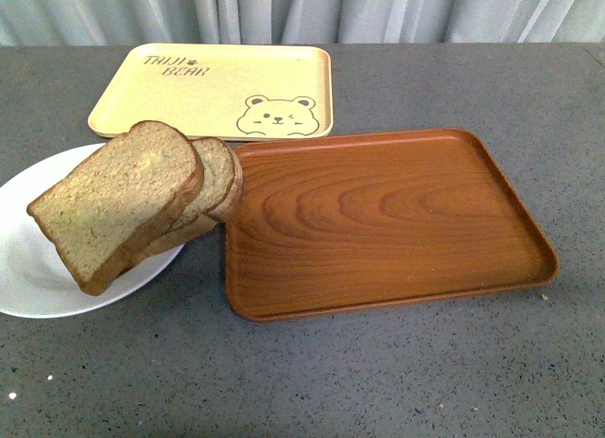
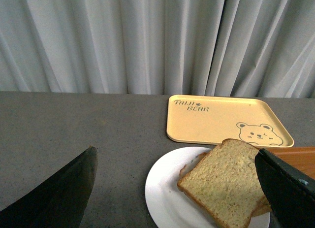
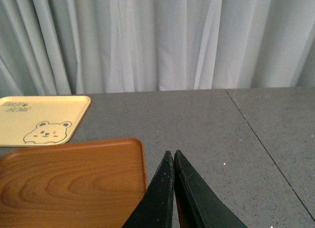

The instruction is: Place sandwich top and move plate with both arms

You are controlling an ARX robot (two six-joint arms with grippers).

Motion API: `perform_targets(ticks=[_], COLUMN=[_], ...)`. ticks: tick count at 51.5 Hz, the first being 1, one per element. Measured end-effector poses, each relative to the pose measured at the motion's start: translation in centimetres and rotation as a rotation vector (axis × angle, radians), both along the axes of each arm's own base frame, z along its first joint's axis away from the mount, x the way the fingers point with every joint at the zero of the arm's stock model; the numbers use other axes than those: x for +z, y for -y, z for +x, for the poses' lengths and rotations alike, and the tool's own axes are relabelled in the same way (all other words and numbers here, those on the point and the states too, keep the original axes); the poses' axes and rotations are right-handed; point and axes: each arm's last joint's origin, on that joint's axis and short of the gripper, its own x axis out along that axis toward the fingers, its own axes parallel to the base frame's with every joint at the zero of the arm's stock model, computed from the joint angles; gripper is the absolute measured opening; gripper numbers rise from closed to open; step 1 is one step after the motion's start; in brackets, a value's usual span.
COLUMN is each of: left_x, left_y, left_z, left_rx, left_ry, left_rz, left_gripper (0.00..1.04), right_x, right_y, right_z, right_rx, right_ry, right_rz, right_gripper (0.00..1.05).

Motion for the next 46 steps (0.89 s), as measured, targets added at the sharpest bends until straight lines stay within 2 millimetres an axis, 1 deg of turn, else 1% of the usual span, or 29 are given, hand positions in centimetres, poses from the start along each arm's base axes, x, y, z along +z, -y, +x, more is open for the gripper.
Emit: perform_targets(ticks=[23, 27, 30, 39, 40, 42, 44, 45, 46], left_x=[0.0, 0.0, 0.0, 0.0, 0.0, 0.0, -0.1, 0.0, 0.1], left_y=[0.0, 0.0, 0.0, 0.0, 0.0, 0.0, 0.0, 0.0, 0.0], left_z=[0.0, 0.0, 0.0, 0.0, 0.0, 0.0, 0.0, 0.0, 0.0], left_rx=[0.0, 0.0, 0.0, 0.0, 0.0, -0.001, -0.053, -0.138, -0.156], left_ry=[0.0, 0.0, 0.0, 0.0, 0.0, 0.0, -0.069, -0.221, -0.269], left_rz=[0.0, 0.0, 0.0, 0.0, 0.0, 0.0, -0.03, -0.115, -0.145], left_gripper=[0.96, 0.96, 0.96, 0.96, 0.96, 0.96, 0.96, 0.96, 0.96], right_x=[-0.1, -0.5, -0.4, -0.3, -0.3, -0.3, -0.3, -0.3, -0.3], right_y=[0.0, 0.0, 0.0, 0.0, 0.0, 0.0, 0.0, 0.0, 0.0], right_z=[-0.7, -1.3, -1.8, -1.8, -1.8, -1.8, -1.8, -1.8, -1.8], right_rx=[0.0, 0.003, 0.0, 0.0, 0.0, 0.0, 0.0, -0.002, -0.002], right_ry=[-0.001, -0.032, -0.01, -0.006, -0.006, -0.006, -0.006, -0.006, -0.006], right_rz=[0.0, -0.001, 0.0, -0.001, -0.001, -0.001, -0.001, -0.001, -0.001], right_gripper=[0.02, 0.02, 0.02, 0.02, 0.06, 0.12, 0.17, 0.21, 0.24])
